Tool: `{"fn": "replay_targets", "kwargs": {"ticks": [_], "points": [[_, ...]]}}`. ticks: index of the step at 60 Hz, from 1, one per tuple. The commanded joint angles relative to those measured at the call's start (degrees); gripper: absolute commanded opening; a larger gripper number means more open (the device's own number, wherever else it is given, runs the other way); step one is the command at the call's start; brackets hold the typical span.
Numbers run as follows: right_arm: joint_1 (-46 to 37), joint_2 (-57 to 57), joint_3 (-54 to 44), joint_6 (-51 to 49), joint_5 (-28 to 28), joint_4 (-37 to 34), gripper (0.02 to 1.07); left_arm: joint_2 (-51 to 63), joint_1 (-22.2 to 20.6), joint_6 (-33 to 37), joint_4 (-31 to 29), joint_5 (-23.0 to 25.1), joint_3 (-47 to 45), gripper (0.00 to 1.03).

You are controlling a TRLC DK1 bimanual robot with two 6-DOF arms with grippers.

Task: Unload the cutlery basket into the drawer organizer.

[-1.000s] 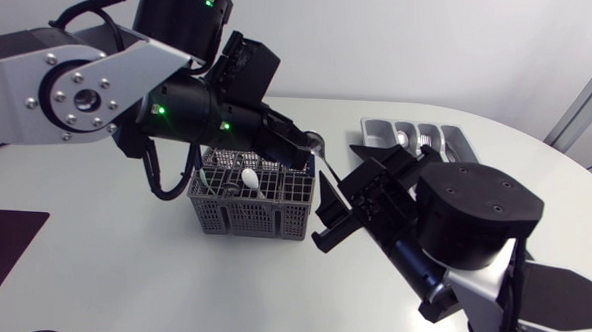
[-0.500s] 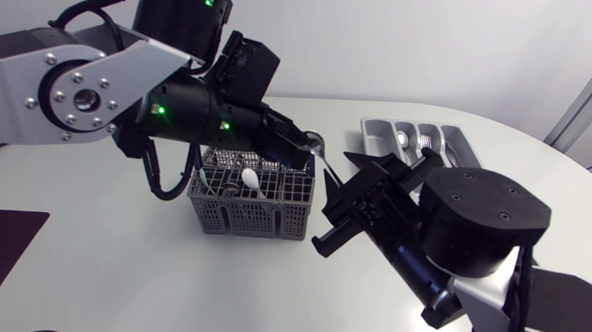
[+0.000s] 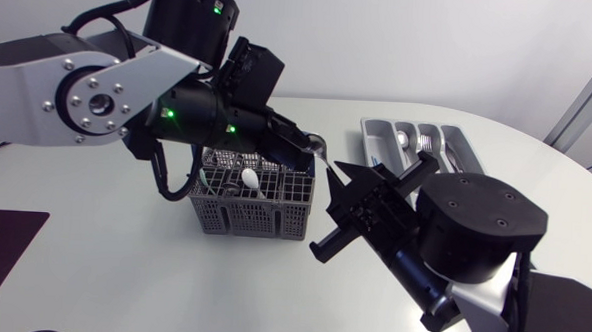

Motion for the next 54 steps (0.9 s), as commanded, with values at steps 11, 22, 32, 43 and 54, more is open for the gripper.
{"fn": "replay_targets", "kwargs": {"ticks": [11, 22, 32, 43, 54], "points": [[0.4, 1.4, -1.7, -0.2, 0.4, 0.4, 0.18, 1.1, -0.3, -1.6, 0.2, 0.2, 0.3, 0.04], [0.2, 2.2, -1.5, -0.1, 0.0, 0.4, 0.18, 1.1, -0.7, -1.7, 0.2, 0.2, 0.4, 0.04], [-0.2, 2.4, -1.3, 0.0, 0.0, 0.4, 0.2, 0.9, -0.8, -1.7, 0.1, 0.2, 0.3, 0.04], [-0.2, 3.6, -0.9, 0.0, 0.9, 0.5, 0.18, 0.6, -0.9, -1.7, -0.1, 0.2, 0.1, 0.04], [-0.3, 3.4, -0.9, 0.4, 1.0, 0.8, 0.12, 0.5, -0.9, -1.7, -0.2, 0.2, -0.1, 0.04]]}}
